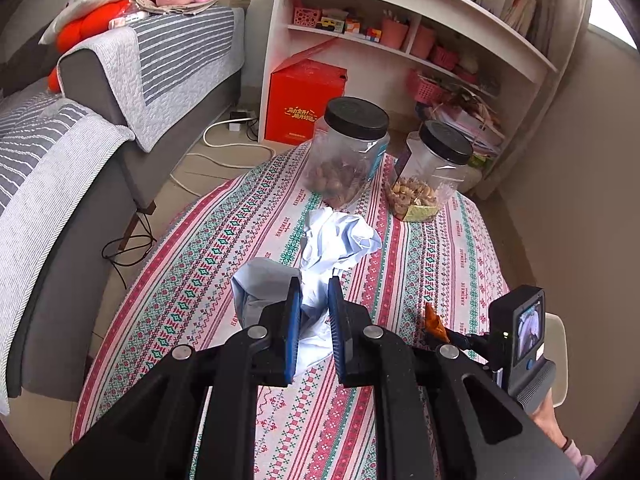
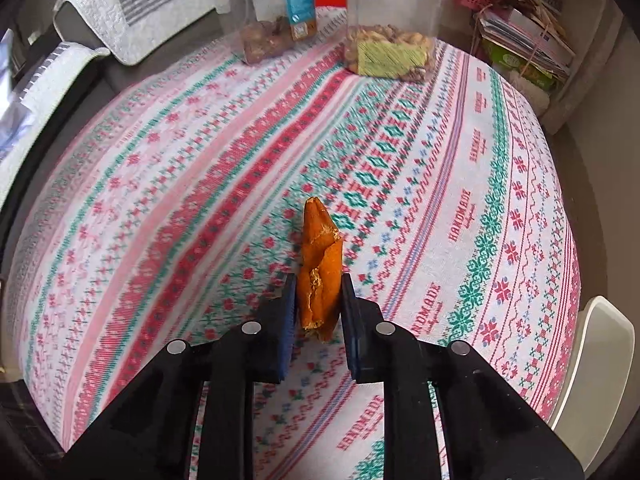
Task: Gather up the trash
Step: 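Carry the orange peel to the bin and open the right tool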
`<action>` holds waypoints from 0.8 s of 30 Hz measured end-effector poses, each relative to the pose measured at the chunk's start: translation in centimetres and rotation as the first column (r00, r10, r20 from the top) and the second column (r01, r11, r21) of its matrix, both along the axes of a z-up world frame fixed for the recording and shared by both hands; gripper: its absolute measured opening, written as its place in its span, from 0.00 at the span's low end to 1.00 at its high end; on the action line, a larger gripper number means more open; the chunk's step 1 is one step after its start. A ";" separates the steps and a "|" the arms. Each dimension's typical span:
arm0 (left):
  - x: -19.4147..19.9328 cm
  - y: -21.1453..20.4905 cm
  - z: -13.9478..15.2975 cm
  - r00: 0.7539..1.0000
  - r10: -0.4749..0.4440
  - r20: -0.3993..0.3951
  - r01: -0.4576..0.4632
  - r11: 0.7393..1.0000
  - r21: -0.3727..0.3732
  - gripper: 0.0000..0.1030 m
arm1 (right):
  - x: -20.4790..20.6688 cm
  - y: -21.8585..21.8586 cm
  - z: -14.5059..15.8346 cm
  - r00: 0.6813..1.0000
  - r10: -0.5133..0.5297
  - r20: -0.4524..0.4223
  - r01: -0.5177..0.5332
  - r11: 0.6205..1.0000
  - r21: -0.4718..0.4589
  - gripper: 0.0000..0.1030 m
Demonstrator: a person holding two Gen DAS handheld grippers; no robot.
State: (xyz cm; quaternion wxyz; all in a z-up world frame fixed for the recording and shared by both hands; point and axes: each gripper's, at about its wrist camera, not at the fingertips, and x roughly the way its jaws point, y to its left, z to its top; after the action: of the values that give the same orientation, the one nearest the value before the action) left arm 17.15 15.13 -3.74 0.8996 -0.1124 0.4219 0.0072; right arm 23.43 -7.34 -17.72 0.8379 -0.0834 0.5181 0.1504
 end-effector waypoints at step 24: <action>0.9 -4.0 0.3 0.998 -0.064 0.013 0.064 0.997 -0.046 0.13 | -5.4 -5.4 11.3 0.973 -0.082 0.215 0.027 0.968 0.249 0.19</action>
State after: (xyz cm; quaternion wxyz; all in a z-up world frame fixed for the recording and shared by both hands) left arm 18.05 11.08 -3.42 0.8990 -0.1198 0.4200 -0.0321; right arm 18.01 -12.71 -6.45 0.8985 0.0184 0.4002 0.1796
